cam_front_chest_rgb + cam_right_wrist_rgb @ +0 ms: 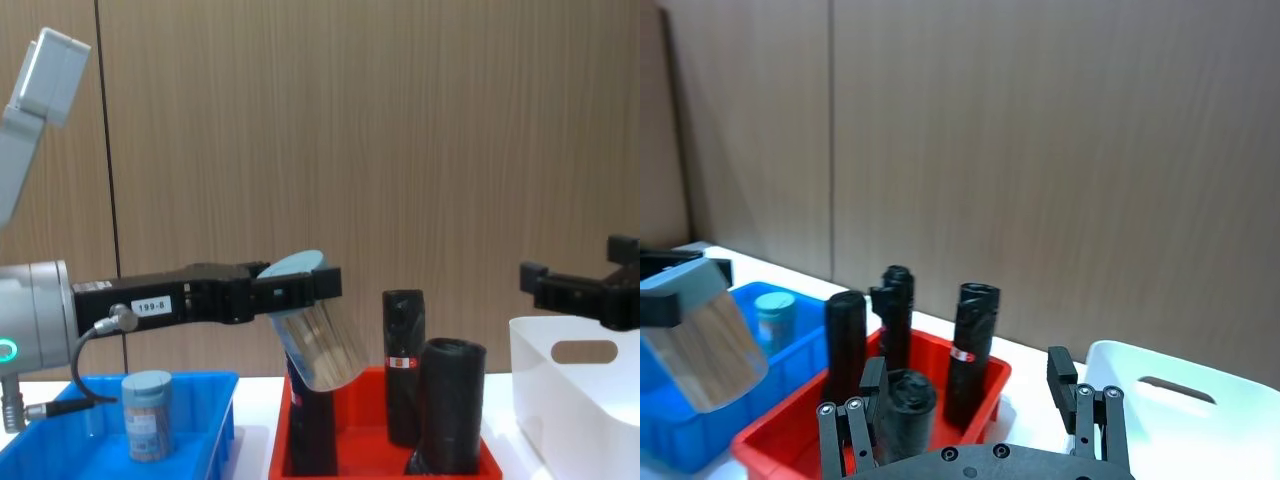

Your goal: Pick the cotton swabs from the blue box and place them into the white box.

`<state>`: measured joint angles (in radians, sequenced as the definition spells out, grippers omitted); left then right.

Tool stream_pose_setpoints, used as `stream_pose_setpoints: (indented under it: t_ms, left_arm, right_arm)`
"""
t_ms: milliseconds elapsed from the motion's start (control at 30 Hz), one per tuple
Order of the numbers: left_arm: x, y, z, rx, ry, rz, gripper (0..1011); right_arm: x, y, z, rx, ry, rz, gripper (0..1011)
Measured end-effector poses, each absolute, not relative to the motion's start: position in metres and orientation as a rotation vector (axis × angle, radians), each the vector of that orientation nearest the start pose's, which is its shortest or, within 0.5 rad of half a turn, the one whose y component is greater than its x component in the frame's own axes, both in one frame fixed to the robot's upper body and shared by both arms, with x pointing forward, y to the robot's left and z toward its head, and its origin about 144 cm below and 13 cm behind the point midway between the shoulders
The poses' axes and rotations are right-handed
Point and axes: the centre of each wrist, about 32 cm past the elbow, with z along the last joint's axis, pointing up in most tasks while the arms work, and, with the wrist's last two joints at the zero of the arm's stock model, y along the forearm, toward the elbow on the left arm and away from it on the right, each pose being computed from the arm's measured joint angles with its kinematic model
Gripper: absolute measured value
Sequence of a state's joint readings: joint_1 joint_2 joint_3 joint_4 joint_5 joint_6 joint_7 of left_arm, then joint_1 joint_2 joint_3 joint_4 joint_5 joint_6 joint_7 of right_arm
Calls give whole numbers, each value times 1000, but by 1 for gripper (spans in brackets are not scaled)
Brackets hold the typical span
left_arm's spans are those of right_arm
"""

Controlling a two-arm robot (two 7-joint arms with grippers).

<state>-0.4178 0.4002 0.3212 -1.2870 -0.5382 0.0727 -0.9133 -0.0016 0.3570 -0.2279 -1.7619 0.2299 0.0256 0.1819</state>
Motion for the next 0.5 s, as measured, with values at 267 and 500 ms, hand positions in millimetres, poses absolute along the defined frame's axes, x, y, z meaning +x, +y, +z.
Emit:
stream_pose_setpoints:
  t_ms: [267, 500]
  left_arm:
    - [563, 287, 1199, -30, 65, 485, 669]
    - [563, 287, 1199, -31, 65, 485, 669]
  right_arm:
    - [450, -246, 1194, -59, -159, -1012, 1002]
    - [456, -250, 1198, -90, -162, -896, 1002]
